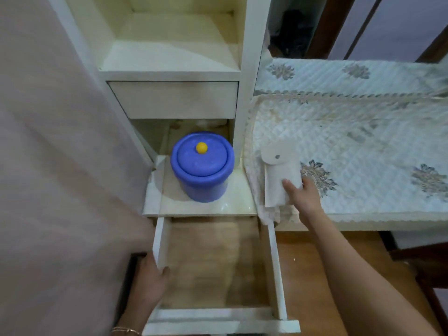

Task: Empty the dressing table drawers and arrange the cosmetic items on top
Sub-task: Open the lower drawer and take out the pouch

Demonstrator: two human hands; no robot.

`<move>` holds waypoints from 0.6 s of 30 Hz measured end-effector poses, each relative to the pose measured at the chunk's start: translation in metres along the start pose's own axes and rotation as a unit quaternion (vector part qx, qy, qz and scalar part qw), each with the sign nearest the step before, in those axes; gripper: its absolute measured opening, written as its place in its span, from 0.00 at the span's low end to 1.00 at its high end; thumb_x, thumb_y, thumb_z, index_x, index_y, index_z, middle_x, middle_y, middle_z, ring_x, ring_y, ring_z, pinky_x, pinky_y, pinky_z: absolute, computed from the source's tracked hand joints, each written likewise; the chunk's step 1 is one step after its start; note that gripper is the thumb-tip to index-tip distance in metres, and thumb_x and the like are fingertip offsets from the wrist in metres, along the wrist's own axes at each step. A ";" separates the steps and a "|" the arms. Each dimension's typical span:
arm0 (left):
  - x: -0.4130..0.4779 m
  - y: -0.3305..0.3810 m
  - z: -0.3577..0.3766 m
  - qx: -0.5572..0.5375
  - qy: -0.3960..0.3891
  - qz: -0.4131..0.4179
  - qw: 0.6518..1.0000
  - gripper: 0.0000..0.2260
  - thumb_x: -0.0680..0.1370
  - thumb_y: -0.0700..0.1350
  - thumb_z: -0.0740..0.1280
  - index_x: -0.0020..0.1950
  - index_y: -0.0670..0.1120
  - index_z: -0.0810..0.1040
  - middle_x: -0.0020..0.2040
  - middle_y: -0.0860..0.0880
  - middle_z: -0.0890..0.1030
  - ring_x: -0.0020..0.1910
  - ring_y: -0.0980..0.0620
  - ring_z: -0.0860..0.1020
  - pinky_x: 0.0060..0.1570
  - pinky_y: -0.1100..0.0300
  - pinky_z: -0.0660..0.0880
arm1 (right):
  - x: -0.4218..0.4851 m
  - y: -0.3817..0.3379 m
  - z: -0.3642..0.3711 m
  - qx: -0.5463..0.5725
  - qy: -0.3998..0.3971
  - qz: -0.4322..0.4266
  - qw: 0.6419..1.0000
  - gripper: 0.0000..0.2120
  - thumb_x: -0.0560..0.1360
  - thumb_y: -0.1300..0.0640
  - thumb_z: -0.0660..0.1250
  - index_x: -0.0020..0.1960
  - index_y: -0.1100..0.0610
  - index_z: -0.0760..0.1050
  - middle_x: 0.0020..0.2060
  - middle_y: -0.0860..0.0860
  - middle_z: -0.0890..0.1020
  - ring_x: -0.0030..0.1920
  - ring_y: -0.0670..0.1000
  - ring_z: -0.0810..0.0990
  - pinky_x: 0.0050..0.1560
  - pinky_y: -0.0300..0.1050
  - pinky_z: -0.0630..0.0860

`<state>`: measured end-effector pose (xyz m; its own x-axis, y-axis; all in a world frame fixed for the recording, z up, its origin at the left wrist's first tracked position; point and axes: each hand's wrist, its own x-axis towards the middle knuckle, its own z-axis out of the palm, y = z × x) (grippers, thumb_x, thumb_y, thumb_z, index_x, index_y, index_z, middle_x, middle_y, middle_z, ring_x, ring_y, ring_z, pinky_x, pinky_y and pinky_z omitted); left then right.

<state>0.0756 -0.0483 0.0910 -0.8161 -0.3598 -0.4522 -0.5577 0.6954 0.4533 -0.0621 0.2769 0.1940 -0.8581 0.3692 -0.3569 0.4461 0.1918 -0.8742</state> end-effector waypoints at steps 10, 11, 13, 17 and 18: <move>-0.029 -0.001 0.003 -0.069 -0.017 -0.005 0.997 0.26 0.76 0.39 0.63 0.73 0.42 0.59 0.75 0.43 0.60 0.72 0.45 0.61 0.71 0.51 0.60 | 0.028 0.026 0.024 -0.405 -0.028 -0.167 0.898 0.25 0.74 0.48 0.62 0.69 0.54 0.64 0.71 0.58 0.62 0.70 0.61 0.59 0.66 0.57 0.63; -0.032 -0.003 0.002 -0.064 -0.018 0.005 0.998 0.25 0.76 0.39 0.63 0.72 0.42 0.60 0.74 0.43 0.61 0.72 0.45 0.62 0.71 0.52 0.61 | 0.027 0.033 0.025 -0.440 -0.047 -0.181 0.878 0.24 0.76 0.47 0.60 0.69 0.53 0.63 0.72 0.58 0.61 0.70 0.61 0.58 0.66 0.57 0.63; -0.037 -0.008 -0.001 -0.055 -0.021 0.022 0.998 0.25 0.76 0.39 0.64 0.72 0.42 0.61 0.74 0.44 0.61 0.72 0.46 0.62 0.71 0.53 0.61 | 0.028 0.041 0.025 -0.480 -0.059 -0.195 0.853 0.24 0.77 0.46 0.55 0.71 0.53 0.59 0.74 0.58 0.57 0.72 0.61 0.56 0.68 0.58 0.61; -0.046 -0.026 -0.005 -0.030 -0.025 0.063 0.997 0.24 0.76 0.38 0.64 0.71 0.40 0.62 0.74 0.43 0.60 0.73 0.46 0.60 0.70 0.57 0.58 | 0.025 0.042 0.027 -0.491 -0.073 -0.159 0.853 0.25 0.78 0.45 0.50 0.73 0.53 0.55 0.75 0.57 0.52 0.74 0.59 0.51 0.72 0.58 0.55; -0.049 -0.032 -0.005 -0.024 -0.030 0.075 0.996 0.24 0.76 0.39 0.64 0.71 0.40 0.62 0.74 0.44 0.60 0.73 0.47 0.60 0.70 0.58 0.57 | 0.019 0.040 0.027 -0.471 -0.049 -0.173 0.864 0.26 0.77 0.45 0.51 0.71 0.57 0.59 0.73 0.60 0.58 0.73 0.60 0.56 0.70 0.58 0.57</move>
<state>0.1324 -0.0559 0.1028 -0.8815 -0.2149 -0.4204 -0.4373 0.7072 0.5555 -0.0674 0.2667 0.1438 -0.9784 0.0711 -0.1943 0.1275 0.9466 -0.2960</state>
